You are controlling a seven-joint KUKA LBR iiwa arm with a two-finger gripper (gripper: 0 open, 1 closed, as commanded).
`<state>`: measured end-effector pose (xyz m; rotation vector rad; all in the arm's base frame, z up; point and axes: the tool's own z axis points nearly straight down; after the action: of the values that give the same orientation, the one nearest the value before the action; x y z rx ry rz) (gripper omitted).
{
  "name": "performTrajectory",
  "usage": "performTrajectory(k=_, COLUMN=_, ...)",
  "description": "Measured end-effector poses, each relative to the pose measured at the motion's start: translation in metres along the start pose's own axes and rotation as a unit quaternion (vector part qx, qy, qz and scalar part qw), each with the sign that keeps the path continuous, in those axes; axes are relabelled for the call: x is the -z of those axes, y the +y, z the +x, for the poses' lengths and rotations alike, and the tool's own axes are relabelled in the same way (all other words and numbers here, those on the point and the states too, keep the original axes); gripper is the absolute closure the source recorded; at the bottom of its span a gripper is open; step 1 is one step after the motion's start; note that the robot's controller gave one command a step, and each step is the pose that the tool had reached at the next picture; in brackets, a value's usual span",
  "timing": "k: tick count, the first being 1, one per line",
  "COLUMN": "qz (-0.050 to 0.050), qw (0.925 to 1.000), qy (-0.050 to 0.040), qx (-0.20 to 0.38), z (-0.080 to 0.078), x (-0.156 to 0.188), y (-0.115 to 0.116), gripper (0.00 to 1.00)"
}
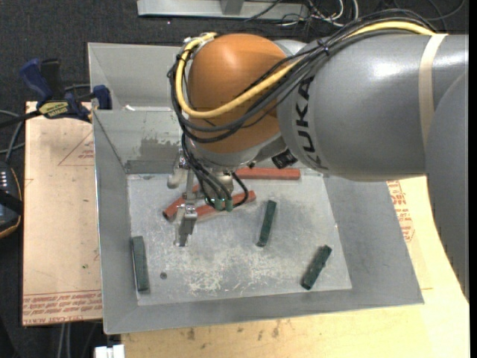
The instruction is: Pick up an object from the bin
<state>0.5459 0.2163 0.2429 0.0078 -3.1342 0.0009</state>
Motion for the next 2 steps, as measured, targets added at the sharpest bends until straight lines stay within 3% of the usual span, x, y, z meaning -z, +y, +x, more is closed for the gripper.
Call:
performTrajectory(k=1, qz=-0.001, qw=1.0000, qy=-0.0039, qx=-0.002, z=-0.002, x=0.005, y=-0.001, gripper=0.00)
performTrajectory(k=2, qz=-0.002, qw=0.9998, qy=-0.0077, qx=0.015, z=-0.011, x=-0.038, y=-0.027, gripper=0.00)
